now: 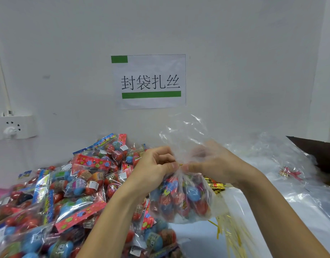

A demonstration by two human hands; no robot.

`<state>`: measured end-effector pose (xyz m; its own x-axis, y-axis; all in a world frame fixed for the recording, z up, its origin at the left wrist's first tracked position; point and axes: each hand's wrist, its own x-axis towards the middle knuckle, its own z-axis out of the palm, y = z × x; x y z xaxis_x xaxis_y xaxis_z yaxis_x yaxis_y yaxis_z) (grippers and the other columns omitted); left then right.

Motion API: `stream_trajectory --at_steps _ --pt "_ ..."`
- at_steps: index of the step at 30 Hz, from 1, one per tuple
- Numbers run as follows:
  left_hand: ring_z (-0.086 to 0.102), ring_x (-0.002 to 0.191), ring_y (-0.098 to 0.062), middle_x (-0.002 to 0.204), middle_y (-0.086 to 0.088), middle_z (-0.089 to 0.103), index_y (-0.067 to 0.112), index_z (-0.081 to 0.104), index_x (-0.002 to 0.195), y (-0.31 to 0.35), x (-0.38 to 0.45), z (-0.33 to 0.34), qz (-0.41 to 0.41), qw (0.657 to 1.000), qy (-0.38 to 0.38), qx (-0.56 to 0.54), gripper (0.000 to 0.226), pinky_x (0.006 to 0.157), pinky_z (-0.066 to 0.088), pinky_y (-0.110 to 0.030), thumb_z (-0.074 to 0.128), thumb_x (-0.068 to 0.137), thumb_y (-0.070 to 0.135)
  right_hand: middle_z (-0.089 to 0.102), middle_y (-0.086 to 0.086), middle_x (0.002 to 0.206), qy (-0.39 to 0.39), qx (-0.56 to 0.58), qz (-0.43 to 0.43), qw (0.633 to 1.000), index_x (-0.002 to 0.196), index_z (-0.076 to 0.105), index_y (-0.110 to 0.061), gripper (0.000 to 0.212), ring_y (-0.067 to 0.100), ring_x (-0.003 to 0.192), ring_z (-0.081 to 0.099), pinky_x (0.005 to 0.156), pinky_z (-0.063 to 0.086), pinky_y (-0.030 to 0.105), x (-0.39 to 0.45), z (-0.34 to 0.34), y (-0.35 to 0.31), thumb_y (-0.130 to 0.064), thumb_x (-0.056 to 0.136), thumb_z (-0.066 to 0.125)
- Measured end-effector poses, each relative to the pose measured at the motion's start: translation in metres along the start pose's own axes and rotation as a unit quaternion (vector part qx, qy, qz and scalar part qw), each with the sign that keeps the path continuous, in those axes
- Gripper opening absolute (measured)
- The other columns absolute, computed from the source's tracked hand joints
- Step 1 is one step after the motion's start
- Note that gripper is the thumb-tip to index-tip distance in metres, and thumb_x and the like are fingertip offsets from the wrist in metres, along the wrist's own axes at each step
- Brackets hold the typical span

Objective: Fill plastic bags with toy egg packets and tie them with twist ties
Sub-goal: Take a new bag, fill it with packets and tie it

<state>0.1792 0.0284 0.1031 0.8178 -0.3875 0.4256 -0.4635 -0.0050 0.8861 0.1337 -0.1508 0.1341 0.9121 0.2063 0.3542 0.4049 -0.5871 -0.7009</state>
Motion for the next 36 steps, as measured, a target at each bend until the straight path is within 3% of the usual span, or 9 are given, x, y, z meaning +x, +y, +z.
stream_trajectory --at_steps 3,6,9,13,18,22,29,36 --pt "0.058 0.098 -0.058 0.103 -0.038 0.063 -0.016 0.054 0.106 0.001 -0.001 0.0 -0.005 1.0 -0.011 0.012 0.043 0.096 0.043 -0.071 0.064 0.076 0.013 0.075 0.01 0.09 0.0 -0.052 -0.007 0.999 0.086 0.076 -0.01 0.012 0.02 0.081 0.07 0.067 0.054 0.035 0.003 0.001 -0.002 -0.023 0.088 0.076" --pt "0.056 0.105 -0.06 0.107 -0.037 0.064 -0.015 0.055 0.11 -0.002 0.0 -0.003 -0.012 1.0 -0.005 -0.004 0.028 0.097 0.043 -0.071 0.062 0.088 0.002 0.074 0.008 0.088 0.012 -0.105 -0.014 0.994 0.085 0.074 -0.012 0.015 0.028 0.083 0.067 0.074 0.053 0.047 0.004 0.004 -0.002 -0.027 0.088 0.075" --pt "0.063 0.105 -0.052 0.107 -0.03 0.069 -0.003 0.066 0.108 -0.005 0.0 -0.005 -0.015 0.999 0.002 -0.034 0.017 0.097 0.05 -0.062 0.055 0.095 -0.007 0.073 -0.015 0.083 0.024 -0.103 -0.044 0.993 0.077 0.072 -0.034 0.015 0.013 0.083 0.067 0.074 0.055 0.03 0.002 0.005 -0.002 -0.026 0.09 0.074" --pt "0.067 0.102 -0.046 0.11 -0.026 0.071 0.011 0.075 0.104 -0.006 0.001 -0.003 -0.035 0.993 -0.021 -0.109 0.03 0.088 0.058 -0.048 0.053 0.095 -0.009 0.072 -0.006 0.089 -0.014 -0.121 -0.043 0.992 0.088 0.072 -0.022 0.012 0.014 0.085 0.066 0.083 0.056 0.04 0.002 0.005 -0.001 -0.032 0.093 0.068" --pt "0.072 0.083 -0.03 0.1 -0.021 0.073 0.005 0.071 0.106 -0.007 0.0 -0.005 -0.039 0.985 -0.04 -0.165 0.029 0.071 0.061 -0.035 0.05 0.093 -0.011 0.074 -0.006 0.082 -0.034 -0.032 -0.012 0.999 0.079 0.075 -0.024 0.013 0.009 0.08 0.069 0.074 0.058 0.03 -0.001 -0.004 -0.001 -0.027 0.091 0.072" --pt "0.073 0.082 -0.029 0.098 -0.019 0.074 0.006 0.073 0.106 -0.006 -0.002 -0.006 -0.029 0.979 -0.063 -0.191 0.027 0.069 0.06 -0.034 0.055 0.089 -0.005 0.075 -0.006 0.083 -0.048 -0.005 -0.02 0.999 0.082 0.077 -0.023 0.01 0.011 0.081 0.07 0.074 0.058 0.028 -0.003 -0.01 0.0 -0.027 0.09 0.073" --pt "0.072 0.08 -0.028 0.095 -0.017 0.074 0.004 0.071 0.107 -0.004 -0.004 -0.008 -0.029 0.971 -0.09 -0.218 0.025 0.069 0.061 -0.036 0.058 0.087 0.001 0.072 -0.01 0.073 -0.037 -0.009 -0.017 0.999 0.079 0.076 -0.021 0.012 -0.001 0.066 0.064 0.062 0.051 0.018 -0.004 -0.009 -0.006 -0.029 0.088 0.073" --pt "0.072 0.077 -0.026 0.092 -0.014 0.074 0.011 0.076 0.099 0.001 -0.005 -0.008 -0.026 0.968 -0.102 -0.226 0.025 0.068 0.06 -0.034 0.056 0.087 0.001 0.074 -0.008 0.077 -0.053 -0.008 -0.019 0.998 0.082 0.075 -0.022 0.013 0.004 0.072 0.07 0.064 0.054 0.02 -0.006 -0.009 -0.012 -0.033 0.087 0.074"
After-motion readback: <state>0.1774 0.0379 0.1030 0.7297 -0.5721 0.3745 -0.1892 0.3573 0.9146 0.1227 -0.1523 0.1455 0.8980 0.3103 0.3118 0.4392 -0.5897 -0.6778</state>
